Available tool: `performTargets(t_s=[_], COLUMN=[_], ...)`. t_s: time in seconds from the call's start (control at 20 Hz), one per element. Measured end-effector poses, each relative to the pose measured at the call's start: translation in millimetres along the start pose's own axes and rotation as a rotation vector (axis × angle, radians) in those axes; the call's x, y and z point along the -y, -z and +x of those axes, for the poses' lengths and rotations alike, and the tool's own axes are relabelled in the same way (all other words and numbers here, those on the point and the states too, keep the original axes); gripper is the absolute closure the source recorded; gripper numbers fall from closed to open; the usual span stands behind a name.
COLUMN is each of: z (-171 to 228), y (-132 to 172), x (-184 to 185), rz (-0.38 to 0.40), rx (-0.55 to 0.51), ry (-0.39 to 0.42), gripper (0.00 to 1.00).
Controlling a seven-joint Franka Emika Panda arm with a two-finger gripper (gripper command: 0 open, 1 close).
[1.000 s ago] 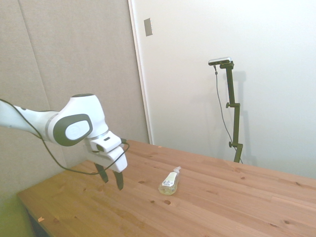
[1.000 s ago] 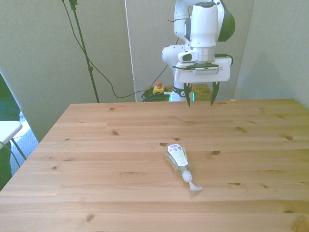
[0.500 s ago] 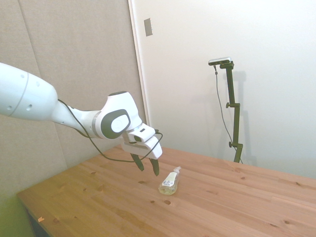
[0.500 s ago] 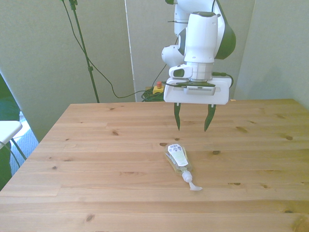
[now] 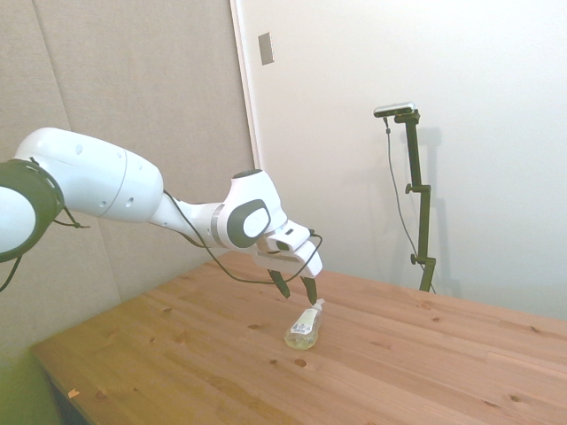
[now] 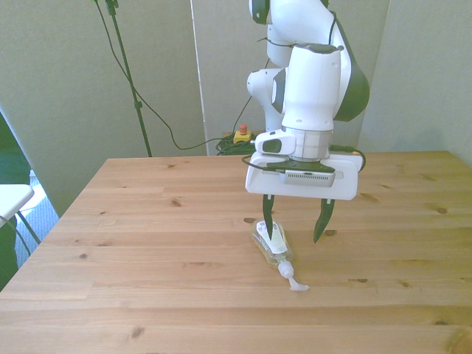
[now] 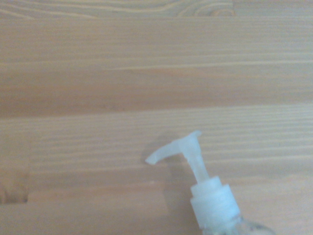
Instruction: Stand the sanitizer
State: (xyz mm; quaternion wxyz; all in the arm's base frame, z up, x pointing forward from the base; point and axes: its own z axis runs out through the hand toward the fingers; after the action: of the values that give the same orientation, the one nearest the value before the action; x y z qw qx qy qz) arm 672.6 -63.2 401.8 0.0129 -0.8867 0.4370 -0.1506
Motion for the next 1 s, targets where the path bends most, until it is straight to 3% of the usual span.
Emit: performTargets(t_s=[0.4,0.75,0.8,1.0], z=[21.5,34.4,34.8,35.9], y=[-29.5,-49.1,-50.8,-52.9], x=[31.8,32.3,30.9,27.7], rz=[-0.006,-0.030,-0.035,-0.044], rx=[0.025,0.039,0.042,0.052], ry=[-0.028,-0.054,-0.056,-0.064], gripper=[0.00,0.00,1.00,1.00])
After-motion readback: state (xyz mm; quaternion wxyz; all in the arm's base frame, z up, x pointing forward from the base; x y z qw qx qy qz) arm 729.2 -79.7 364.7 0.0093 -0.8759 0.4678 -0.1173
